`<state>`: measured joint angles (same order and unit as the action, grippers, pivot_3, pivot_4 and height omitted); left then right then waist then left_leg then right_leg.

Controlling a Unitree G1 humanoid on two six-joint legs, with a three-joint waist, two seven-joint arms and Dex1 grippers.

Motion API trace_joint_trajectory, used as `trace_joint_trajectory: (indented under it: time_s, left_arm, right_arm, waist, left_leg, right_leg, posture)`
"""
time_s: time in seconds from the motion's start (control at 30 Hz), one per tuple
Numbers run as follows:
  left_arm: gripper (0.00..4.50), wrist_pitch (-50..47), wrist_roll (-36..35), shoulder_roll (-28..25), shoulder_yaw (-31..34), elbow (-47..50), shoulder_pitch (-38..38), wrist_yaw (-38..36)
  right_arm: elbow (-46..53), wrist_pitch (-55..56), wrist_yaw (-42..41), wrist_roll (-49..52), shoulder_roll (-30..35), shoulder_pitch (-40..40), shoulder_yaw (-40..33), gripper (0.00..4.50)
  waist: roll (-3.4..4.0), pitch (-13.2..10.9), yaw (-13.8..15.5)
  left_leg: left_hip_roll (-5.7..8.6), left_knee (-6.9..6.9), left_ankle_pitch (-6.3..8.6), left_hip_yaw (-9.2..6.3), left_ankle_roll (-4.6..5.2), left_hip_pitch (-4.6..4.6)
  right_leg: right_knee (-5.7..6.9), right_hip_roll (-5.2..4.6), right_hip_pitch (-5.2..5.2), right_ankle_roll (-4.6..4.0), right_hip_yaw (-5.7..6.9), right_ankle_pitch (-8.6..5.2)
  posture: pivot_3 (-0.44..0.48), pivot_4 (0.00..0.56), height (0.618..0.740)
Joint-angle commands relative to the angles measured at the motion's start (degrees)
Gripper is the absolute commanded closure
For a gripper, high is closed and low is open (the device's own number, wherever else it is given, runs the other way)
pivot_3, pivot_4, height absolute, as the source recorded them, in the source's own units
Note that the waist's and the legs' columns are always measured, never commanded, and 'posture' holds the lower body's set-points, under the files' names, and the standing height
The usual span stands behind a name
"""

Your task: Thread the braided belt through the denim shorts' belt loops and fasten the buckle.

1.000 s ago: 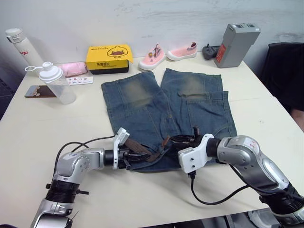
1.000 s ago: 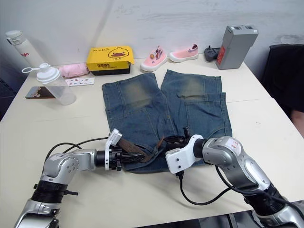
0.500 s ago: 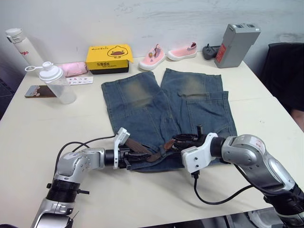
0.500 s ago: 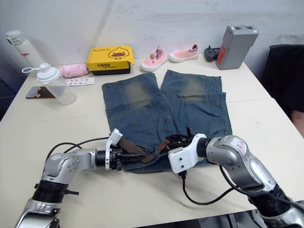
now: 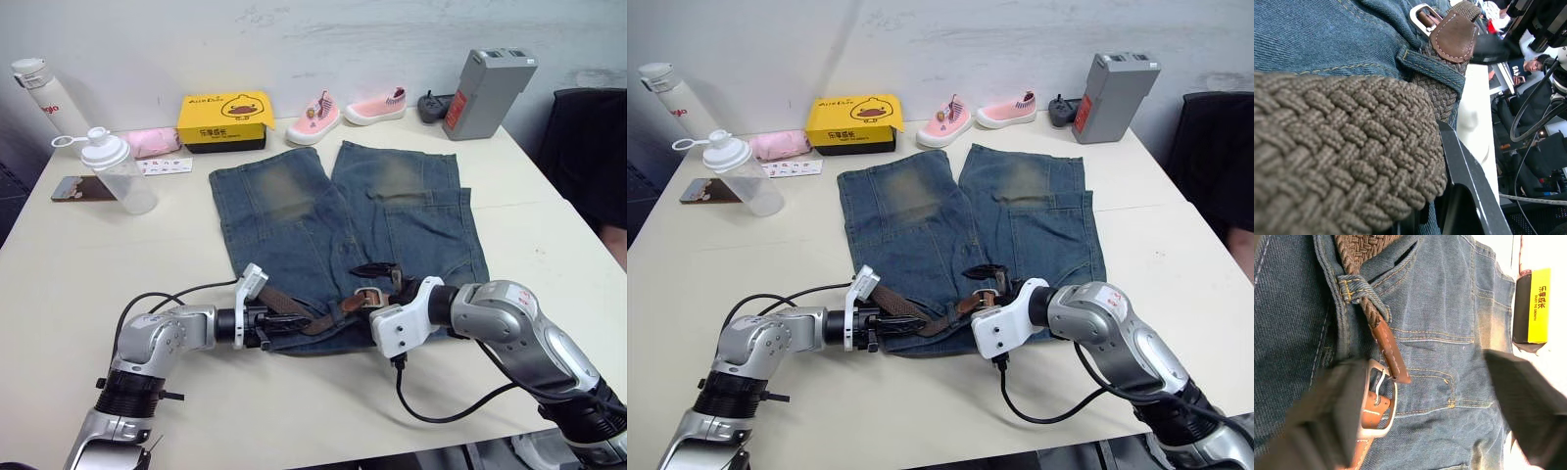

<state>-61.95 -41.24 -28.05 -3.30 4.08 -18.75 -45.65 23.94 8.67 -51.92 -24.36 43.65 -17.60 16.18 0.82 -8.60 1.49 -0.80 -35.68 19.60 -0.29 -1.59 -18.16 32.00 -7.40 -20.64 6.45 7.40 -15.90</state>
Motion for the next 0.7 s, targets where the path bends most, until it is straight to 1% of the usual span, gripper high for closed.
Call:
trace_joint_trajectory:
  time_s: [0.03, 0.17, 0.27, 0.33, 0.37, 0.43, 0.53, 0.7]
  left_arm:
    - [4.5, -0.73, -0.73, -0.36, 0.09, 2.19, 0.44, -0.43]
    - [4.5, -0.7, -0.68, -0.37, 0.24, 2.15, 0.56, -0.51]
    - [4.5, -0.62, -0.64, -0.3, 0.29, 2.26, 0.9, -0.48]
    - [4.5, -0.63, -0.64, -0.35, 0.31, 2.43, 1.14, -0.48]
    - [4.5, -0.66, -0.67, -0.37, 0.36, 2.46, 1.21, -0.49]
    - [4.5, -0.66, -0.65, -0.32, 0.42, 2.46, 1.23, -0.41]
    - [4.5, -0.72, -0.69, -0.18, 0.58, 2.53, 1.24, -0.28]
    - [4.5, -0.8, -0.68, -0.1, 0.76, 2.57, 1.19, -0.14]
  right_arm:
    - [1.49, 0.47, 0.29, -0.24, -0.71, -0.33, 0.67, 0.25]
    - [0.72, 0.54, 0.55, -0.87, -1.26, -0.81, 1.54, 0.25]
    - [0.31, 0.46, 0.48, -0.93, -1.78, -1.69, 1.82, 1.04]
    - [0.38, 0.26, 0.26, -0.84, -1.94, -2.08, 1.84, 2.0]
    - [0.48, 0.27, 0.14, -0.67, -1.83, -2.1, 1.75, 2.34]
    - [0.57, 0.27, -0.07, -0.39, -1.64, -2.02, 1.6, 3.27]
    - [0.74, 0.16, -0.35, -0.47, -1.61, -1.4, 1.81, 4.47]
    - [1.23, -0.46, -1.06, -0.42, -1.57, -0.76, 2.12, 4.47]
  waist:
    - [0.0, 0.0, -0.01]
    - [0.0, 0.0, -0.01]
    - [0.0, 0.0, -0.03]
    - [0.0, 0.0, -0.02]
    - [0.0, 0.0, -0.01]
    - [0.01, 0.0, -0.01]
    - [0.01, 0.01, -0.05]
    - [0.01, 0.01, -0.09]
  left_leg:
    - [0.0, 0.0, 0.0, 0.0, 0.0, 0.0]
    - [0.0, 0.0, 0.0, 0.0, 0.0, 0.0]
    - [0.0, 0.0, 0.0, 0.0, 0.0, 0.0]
    - [0.0, 0.0, 0.0, 0.0, 0.0, 0.0]
    - [0.0, 0.0, 0.0, 0.0, 0.0, 0.0]
    - [0.0, 0.0, 0.0, 0.0, 0.0, 0.0]
    - [0.0, -0.01, 0.0, 0.0, 0.0, 0.0]
    - [-0.01, 0.0, 0.0, 0.01, 0.0, 0.01]
  right_leg:
    - [0.0, 0.0, 0.0, 0.0, 0.0, 0.0]
    - [0.0, 0.0, 0.0, 0.0, 0.0, 0.0]
    - [0.0, 0.0, 0.0, 0.0, 0.0, 0.0]
    - [0.0, 0.0, 0.0, 0.0, 0.0, 0.0]
    - [0.0, 0.0, 0.0, 0.0, 0.0, 0.0]
    - [0.0, 0.0, 0.0, 0.0, 0.01, 0.0]
    - [0.0, 0.01, 0.0, 0.0, 0.0, 0.0]
    - [0.0, 0.01, 0.0, 0.0, -0.01, 0.0]
  posture:
    - [0.0, 0.15, 0.739]
    - [0.0, 0.15, 0.739]
    - [0.0, 0.15, 0.739]
    - [0.0, 0.15, 0.739]
    - [0.0, 0.15, 0.739]
    - [0.0, 0.15, 0.739]
    - [0.0, 0.15, 0.739]
    - [0.0, 0.15, 0.739]
